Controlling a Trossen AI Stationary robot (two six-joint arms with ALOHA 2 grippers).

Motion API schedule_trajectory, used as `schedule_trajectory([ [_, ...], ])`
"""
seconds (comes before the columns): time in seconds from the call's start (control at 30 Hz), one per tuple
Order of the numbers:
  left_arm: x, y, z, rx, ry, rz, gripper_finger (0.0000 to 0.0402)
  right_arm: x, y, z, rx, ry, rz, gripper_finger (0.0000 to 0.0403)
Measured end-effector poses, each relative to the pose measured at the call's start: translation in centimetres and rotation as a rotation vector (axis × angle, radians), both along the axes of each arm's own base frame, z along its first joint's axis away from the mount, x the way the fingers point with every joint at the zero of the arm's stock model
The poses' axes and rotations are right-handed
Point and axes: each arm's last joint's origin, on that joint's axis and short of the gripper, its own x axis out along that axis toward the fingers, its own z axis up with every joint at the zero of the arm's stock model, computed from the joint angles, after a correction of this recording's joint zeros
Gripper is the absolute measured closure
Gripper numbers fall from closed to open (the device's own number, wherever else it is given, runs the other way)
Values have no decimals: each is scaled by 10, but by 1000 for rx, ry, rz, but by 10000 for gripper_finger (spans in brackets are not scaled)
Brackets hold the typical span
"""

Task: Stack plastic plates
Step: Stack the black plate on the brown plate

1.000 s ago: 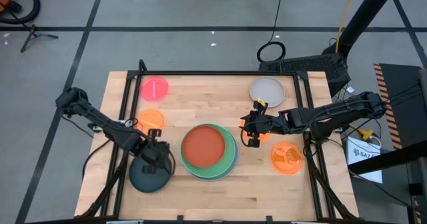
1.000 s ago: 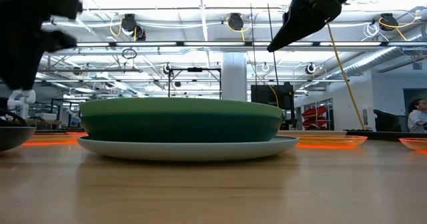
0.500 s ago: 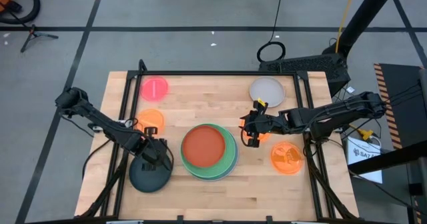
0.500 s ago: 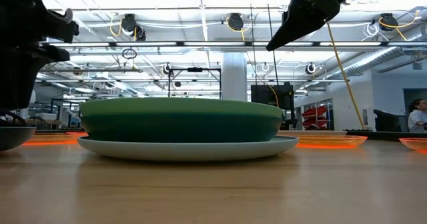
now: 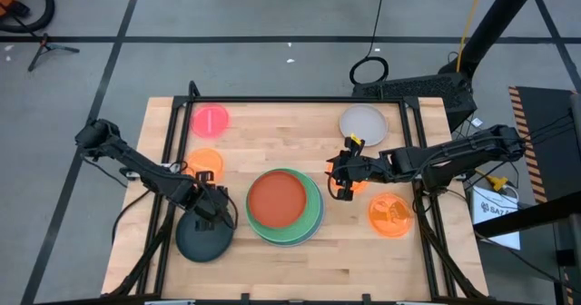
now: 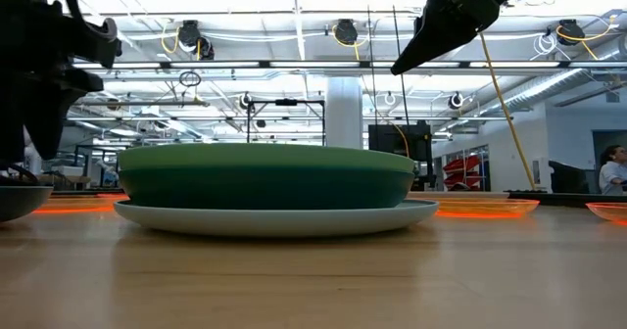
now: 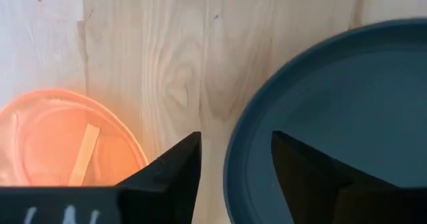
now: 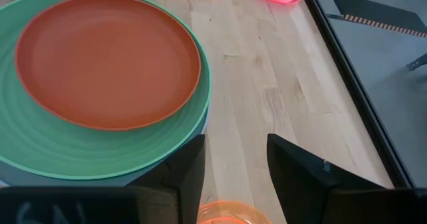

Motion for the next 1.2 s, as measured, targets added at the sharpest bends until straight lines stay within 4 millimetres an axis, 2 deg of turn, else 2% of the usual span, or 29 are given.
schedule_trajectory([
  [0.17,9,5,1,-19,-46,-22,213,0,0,0,0,-1,0,248],
  [0.63,16,22,0,-67,-9,-106,213,0,0,0,1,1,1,248],
  [1.2,22,22,-3,-114,-14,-127,213,0,0,0,3,2,0,248],
])
